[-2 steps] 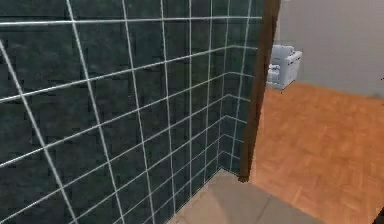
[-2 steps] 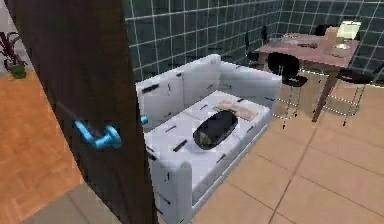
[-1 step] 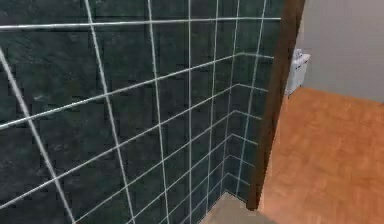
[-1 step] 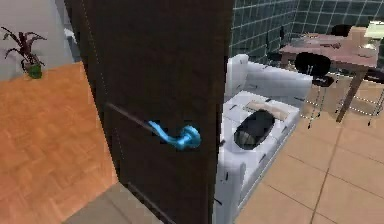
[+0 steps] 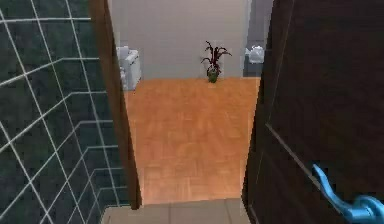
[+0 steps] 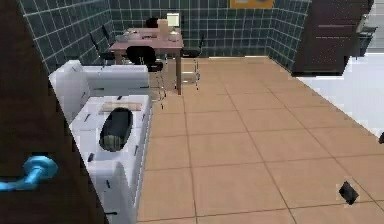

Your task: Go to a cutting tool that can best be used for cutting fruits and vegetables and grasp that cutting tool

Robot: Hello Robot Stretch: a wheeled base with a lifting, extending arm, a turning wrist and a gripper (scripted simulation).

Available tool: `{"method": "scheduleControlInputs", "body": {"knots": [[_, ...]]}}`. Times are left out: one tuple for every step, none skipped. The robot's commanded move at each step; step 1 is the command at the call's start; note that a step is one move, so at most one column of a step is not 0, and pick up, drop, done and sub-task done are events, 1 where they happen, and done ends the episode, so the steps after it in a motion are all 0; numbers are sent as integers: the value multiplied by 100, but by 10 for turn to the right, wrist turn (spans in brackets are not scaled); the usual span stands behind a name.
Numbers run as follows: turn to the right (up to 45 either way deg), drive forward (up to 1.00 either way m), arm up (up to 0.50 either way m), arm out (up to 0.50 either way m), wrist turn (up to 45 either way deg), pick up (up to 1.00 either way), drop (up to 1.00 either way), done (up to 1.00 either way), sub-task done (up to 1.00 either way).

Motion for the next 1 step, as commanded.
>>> {"method": "scheduleControlInputs", "body": {"knots": [[0, 100, 0, 0, 0, 0, 0, 0, 0]]}}
